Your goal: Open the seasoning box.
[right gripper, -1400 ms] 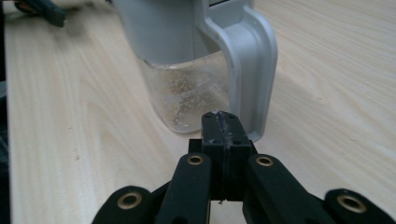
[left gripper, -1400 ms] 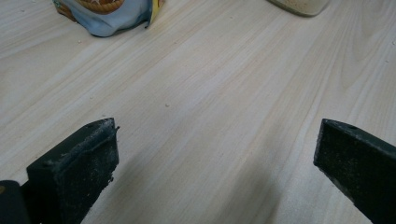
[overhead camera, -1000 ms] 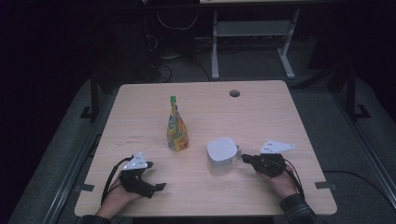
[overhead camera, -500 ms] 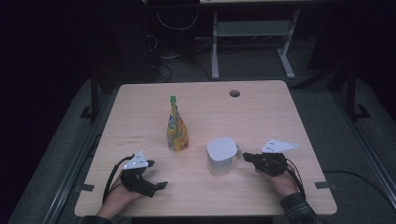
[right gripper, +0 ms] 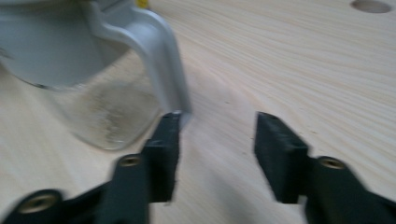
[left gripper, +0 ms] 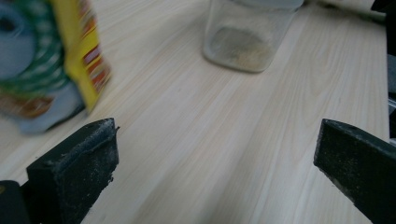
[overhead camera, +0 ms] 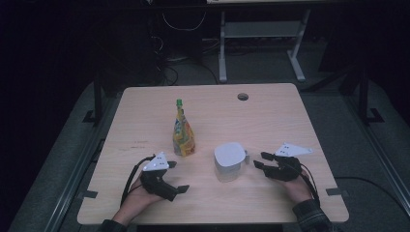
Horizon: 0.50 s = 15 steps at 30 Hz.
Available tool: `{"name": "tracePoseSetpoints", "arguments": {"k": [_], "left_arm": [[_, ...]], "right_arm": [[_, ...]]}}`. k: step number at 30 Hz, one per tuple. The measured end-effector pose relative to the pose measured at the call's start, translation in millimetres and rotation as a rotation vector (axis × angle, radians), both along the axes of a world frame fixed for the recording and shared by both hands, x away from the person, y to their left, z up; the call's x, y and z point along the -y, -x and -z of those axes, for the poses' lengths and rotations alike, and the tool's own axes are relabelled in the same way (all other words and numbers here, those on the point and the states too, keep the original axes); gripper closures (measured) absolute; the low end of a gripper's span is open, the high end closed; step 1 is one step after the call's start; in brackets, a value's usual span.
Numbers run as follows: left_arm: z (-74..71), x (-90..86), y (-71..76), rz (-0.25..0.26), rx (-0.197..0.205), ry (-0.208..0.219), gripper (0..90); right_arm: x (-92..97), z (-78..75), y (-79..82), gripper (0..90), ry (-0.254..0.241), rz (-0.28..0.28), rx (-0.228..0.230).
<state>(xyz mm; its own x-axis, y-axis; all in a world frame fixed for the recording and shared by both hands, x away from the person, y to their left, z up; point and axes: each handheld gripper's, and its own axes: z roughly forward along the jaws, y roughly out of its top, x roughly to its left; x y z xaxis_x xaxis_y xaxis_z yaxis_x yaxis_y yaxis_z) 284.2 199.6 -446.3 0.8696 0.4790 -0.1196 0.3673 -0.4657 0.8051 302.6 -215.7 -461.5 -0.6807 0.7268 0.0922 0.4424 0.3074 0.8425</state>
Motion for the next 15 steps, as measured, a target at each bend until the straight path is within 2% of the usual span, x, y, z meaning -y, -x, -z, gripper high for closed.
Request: {"name": "tracePoseSetpoints", "arguments": {"k": [5,6,15], "left_arm": [[-4.9,13.7,-3.4,0.026,0.009,0.022,0.0],[-7.0,19.0,-4.8,0.035,0.016,0.022,0.0],[-13.2,37.7,-12.6,0.072,0.037,0.024,0.0]], "right_arm": [[4.5,3.5,-1.4,33.5,0.009,0.025,0.002],[6.2,3.8,-1.7,30.3,0.012,0.043,0.008],[8.3,5.3,-2.5,22.5,0.01,0.067,0.013]]}}
